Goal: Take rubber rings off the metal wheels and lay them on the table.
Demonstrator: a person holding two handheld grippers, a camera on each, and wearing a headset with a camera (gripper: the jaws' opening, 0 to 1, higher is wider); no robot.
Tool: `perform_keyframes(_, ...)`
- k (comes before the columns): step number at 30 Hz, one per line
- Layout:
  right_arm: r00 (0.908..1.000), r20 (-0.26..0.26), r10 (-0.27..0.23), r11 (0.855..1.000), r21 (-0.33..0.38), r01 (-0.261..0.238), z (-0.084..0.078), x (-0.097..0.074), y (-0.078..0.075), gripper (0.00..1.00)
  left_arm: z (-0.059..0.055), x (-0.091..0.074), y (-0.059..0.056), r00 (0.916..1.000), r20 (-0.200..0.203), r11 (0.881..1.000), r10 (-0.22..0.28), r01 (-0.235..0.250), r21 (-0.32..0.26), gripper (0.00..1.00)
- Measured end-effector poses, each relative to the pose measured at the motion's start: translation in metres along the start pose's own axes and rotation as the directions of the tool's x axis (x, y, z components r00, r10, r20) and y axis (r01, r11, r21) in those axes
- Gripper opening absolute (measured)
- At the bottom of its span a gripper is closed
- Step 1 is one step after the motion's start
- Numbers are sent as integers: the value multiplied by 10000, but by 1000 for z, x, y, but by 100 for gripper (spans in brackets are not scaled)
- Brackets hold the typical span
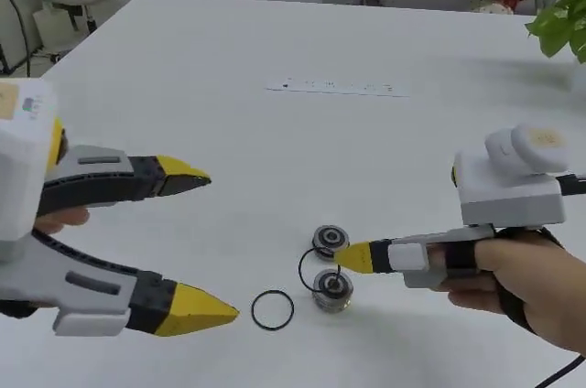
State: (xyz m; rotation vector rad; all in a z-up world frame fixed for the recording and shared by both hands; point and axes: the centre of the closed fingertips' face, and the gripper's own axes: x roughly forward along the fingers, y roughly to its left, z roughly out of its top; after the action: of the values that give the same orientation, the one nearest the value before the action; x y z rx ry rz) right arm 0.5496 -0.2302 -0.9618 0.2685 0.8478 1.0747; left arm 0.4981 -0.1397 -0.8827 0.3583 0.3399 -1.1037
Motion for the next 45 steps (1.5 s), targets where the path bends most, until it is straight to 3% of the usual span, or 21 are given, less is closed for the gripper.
perform_keyframes(6, 9997, 206, 148, 9999, 16, -148, 5, 0, 5, 0, -14, -14, -3, 9990, 32, 9969, 452, -449, -645, 76)
perform_keyframes(17, 9972, 501, 555, 9985, -55, -553, 13, 3, 23, 0, -32, -16, -11, 9970, 116, 9844, 767, -739, -1600, 78)
perform_keyframes(31, 9925, 655, 1028, 9947, -57, -1027, 17, 12, 42, 0, -41, -7, -23, 9989, 81, 9780, 471, -445, -2040, 78)
perform_keyframes(45, 9935, 67, 1135, 9935, -79, -1134, 3, 25, 45, 0, -43, -5, -25, 9993, 40, 9770, 360, -343, -2102, 78)
